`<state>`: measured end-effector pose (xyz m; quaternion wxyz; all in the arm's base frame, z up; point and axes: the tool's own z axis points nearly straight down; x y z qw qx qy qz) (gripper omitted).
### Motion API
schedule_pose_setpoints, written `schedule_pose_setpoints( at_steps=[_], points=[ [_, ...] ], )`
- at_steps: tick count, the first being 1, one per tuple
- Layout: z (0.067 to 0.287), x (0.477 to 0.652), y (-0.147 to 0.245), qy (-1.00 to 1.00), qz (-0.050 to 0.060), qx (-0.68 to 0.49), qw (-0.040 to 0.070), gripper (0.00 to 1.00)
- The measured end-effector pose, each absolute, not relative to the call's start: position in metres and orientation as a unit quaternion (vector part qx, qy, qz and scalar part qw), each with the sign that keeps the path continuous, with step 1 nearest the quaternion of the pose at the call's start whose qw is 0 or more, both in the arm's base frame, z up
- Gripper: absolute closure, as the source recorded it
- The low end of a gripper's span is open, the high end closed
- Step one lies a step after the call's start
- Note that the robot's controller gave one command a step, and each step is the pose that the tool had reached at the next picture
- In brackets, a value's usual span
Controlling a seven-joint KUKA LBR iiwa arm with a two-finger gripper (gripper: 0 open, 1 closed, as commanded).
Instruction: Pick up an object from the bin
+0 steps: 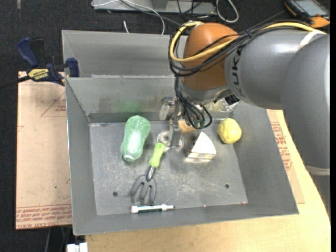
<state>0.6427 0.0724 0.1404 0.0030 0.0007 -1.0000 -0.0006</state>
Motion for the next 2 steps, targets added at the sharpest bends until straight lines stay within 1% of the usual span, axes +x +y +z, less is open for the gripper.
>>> schedule_pose_setpoints(
  at_steps=[1,2],
  points=[
    [0.145,0.645,0.072,-1.0,-0.001,0.0,-0.001,0.0],
    [0.102,0.654,0.126,-0.992,0.0,0.125,-0.005,0.0]
  ],
)
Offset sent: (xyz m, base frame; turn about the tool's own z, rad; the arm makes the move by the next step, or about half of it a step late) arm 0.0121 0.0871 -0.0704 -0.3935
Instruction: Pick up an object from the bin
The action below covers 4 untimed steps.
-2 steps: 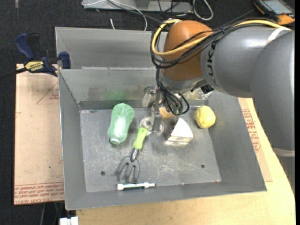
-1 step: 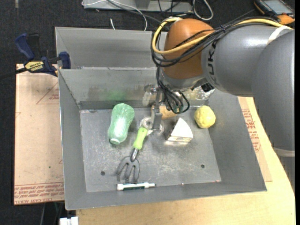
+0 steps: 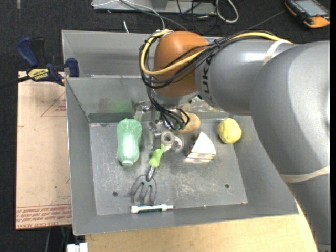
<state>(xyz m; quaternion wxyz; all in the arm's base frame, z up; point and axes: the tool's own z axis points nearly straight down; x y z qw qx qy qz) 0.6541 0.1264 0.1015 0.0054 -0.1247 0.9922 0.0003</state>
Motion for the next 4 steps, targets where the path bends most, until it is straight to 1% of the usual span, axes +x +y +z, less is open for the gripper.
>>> schedule_pose_setpoints(
  at_steps=[1,2,3,4],
  points=[
    [0.096,0.624,0.148,0.926,0.001,-0.377,0.002,0.0],
    [0.1,0.644,0.219,0.95,0.002,-0.313,0.004,0.0],
    [0.076,0.574,0.242,0.872,0.001,-0.489,0.003,0.0],
    [0.072,0.567,0.247,0.853,0.001,-0.522,0.008,1.0]
  ],
)
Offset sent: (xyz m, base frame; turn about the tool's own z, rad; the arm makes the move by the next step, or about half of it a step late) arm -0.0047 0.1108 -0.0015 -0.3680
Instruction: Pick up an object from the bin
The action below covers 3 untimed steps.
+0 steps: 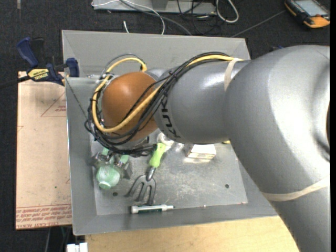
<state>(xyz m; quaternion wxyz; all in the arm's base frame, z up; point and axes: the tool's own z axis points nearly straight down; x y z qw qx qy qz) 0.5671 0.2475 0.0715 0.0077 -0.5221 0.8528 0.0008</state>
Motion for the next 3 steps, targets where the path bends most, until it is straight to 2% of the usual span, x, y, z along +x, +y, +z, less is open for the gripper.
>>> schedule_pose_setpoints(
  at_steps=[1,2,3],
  points=[
    [0.071,0.573,0.249,0.85,0.001,-0.527,0.009,1.0],
    [0.095,0.571,0.248,0.85,0.002,-0.527,0.007,1.0],
    [0.107,0.572,0.249,0.85,0.002,-0.527,0.009,1.0]
  ],
)
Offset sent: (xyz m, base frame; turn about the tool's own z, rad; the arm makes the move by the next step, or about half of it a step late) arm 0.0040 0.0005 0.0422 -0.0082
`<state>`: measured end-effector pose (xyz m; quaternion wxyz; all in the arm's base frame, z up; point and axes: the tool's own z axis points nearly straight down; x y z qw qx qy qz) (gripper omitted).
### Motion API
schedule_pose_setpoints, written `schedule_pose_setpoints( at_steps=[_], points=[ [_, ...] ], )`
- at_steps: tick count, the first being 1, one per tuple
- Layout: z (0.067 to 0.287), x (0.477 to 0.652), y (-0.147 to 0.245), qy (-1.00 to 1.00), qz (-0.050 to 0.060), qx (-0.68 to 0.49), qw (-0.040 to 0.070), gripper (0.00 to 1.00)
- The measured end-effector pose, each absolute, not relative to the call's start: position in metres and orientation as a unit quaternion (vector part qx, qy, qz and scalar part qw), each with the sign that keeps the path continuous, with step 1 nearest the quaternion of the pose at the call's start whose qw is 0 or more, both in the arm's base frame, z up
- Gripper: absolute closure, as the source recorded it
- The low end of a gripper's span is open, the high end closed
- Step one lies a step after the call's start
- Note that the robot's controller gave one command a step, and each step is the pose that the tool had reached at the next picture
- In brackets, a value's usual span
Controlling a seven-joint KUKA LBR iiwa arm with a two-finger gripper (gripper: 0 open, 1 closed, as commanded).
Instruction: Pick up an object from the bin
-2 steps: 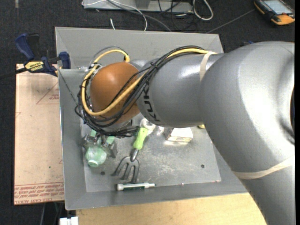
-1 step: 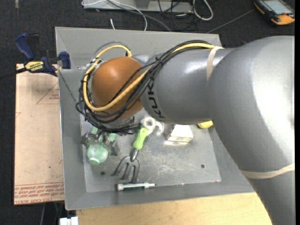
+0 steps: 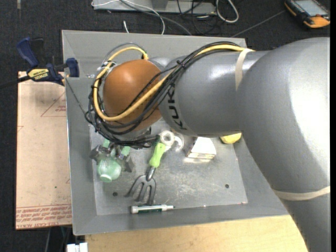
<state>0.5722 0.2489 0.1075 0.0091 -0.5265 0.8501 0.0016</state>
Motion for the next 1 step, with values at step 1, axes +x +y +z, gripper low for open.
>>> schedule_pose_setpoints(
  at_steps=[1],
  points=[
    [0.1117,0.5722,0.2491,0.85,0.002,-0.526,0.009,1.0]
  ],
)
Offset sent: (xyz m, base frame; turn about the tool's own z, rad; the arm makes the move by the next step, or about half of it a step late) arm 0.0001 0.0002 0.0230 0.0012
